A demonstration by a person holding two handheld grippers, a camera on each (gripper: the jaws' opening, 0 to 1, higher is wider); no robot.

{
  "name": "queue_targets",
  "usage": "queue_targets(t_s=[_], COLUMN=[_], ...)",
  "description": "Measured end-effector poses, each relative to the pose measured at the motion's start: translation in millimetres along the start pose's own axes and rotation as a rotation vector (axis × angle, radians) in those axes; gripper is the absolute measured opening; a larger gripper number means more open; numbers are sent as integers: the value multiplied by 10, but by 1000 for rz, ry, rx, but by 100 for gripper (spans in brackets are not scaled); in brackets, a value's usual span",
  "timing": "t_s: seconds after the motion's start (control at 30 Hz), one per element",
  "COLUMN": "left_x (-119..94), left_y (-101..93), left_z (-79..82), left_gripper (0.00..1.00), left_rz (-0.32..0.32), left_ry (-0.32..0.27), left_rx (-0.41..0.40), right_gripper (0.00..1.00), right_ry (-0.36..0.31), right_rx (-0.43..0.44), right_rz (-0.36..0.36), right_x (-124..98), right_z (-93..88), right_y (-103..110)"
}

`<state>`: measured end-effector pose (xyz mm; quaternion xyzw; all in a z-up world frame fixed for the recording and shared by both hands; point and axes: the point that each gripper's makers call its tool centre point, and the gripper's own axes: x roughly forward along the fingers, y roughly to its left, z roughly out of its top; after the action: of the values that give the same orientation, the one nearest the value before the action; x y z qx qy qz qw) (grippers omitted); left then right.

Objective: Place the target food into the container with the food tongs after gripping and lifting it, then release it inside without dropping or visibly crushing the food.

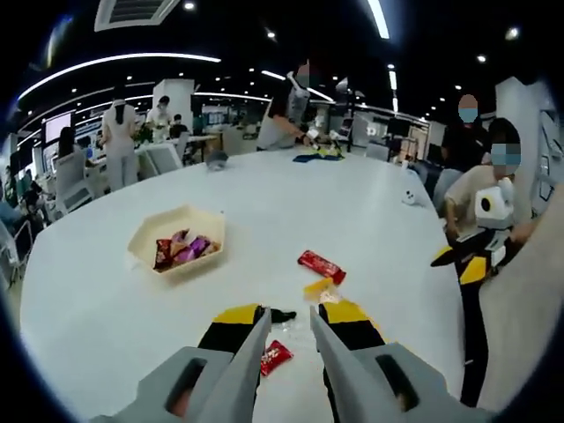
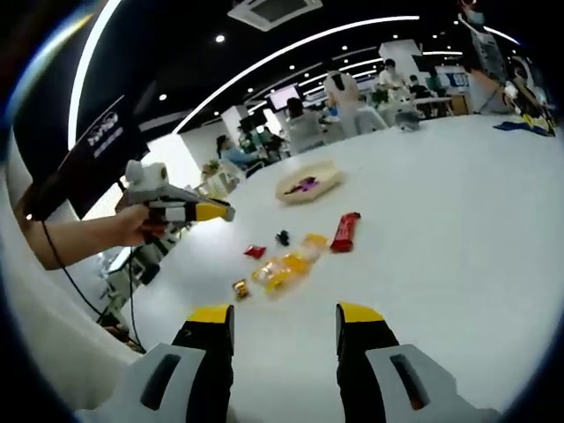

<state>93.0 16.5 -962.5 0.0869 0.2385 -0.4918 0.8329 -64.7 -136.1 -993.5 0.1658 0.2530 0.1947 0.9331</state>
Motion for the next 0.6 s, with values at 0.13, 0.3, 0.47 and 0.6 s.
queue_targets(t_s=[0.13,0.3,0.47,0.6], left_x=[7,29,117,180], left_y=[21,-2,-153,-177], left_z=[-22,-92,-272,-364], left_gripper=[24,24,25,25], left_rz=[7,6,-39,-49], left_ry=[-4,-4,43,80], left_rx=[10,26,87,123], right_gripper=[47,47,47,47], right_ry=[-7,-11,6,1], right_rx=[15,-19,-7,6], right_rz=[-7,5,-13,-29], right_x=[23,22,-34,-78], right_z=[46,98,4,-16], right_y=[-38,21,-27,-58])
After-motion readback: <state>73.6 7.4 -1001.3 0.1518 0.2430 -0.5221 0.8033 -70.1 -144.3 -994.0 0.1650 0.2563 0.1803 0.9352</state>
